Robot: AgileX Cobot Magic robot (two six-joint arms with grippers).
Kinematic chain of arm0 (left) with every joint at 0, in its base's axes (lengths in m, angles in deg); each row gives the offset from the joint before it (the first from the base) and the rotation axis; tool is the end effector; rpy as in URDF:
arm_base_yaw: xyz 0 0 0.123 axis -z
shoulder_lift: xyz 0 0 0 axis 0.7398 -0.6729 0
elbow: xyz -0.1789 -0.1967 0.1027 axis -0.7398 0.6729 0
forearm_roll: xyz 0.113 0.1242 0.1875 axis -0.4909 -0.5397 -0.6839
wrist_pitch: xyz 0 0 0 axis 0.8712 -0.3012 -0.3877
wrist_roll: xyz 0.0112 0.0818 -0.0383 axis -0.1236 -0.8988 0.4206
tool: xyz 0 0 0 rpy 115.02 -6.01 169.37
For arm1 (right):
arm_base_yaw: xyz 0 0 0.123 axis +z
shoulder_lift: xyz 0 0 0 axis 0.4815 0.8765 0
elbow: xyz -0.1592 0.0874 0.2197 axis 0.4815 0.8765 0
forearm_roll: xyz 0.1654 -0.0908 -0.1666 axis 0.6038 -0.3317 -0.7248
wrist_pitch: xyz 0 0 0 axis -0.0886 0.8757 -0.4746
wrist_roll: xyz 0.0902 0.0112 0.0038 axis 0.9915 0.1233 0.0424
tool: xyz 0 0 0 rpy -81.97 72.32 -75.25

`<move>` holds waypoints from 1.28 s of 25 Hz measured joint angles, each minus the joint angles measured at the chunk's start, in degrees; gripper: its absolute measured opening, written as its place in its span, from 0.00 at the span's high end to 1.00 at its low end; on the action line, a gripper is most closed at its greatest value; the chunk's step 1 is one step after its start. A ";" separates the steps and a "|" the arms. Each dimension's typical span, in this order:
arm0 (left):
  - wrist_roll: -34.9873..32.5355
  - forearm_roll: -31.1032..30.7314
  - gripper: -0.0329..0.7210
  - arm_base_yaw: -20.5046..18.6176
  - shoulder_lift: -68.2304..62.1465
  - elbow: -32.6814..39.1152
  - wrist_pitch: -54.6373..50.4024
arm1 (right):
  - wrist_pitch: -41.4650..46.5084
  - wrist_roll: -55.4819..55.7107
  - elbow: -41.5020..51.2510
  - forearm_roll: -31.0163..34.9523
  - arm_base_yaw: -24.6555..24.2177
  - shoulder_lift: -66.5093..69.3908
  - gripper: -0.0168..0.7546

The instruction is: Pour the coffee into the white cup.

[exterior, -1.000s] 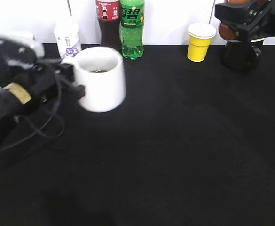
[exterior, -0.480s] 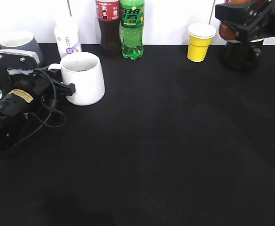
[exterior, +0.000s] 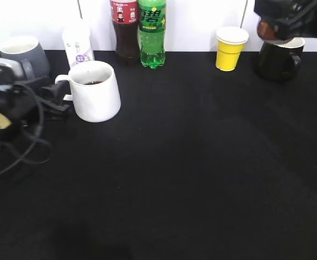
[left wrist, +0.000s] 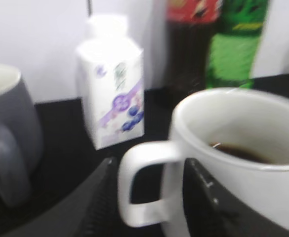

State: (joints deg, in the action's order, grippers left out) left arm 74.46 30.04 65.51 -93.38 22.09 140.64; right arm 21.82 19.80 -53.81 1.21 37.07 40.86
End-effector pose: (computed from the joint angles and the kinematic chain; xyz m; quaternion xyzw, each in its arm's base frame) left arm 0.2901 -0.0962 0.1394 0.1117 0.7390 -0.1279 0.6520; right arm 0.3022 0.0807 0.2807 -0.2242 0.6994 0.1657 0.6581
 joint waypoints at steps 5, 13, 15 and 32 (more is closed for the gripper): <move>0.00 -1.02 0.51 0.00 10.39 6.45 -4.62 | -2.99 -7.44 2.37 7.27 0.00 9.19 0.31; 0.00 -3.56 0.51 0.00 21.23 8.03 -12.54 | -25.77 -26.04 5.50 23.87 0.00 31.76 0.31; 0.00 -3.78 0.51 0.00 21.43 8.03 -13.47 | -27.15 -27.07 5.04 24.41 0.00 33.63 0.31; 8.80 -2.00 0.47 2.41 36.47 -1.81 -70.51 | 20.99 -17.98 11.69 23.29 1.39 2.47 0.17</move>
State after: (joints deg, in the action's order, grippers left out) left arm 83.26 28.04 67.92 -56.91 20.29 70.13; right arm 42.81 1.81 -42.13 24.50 38.47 43.33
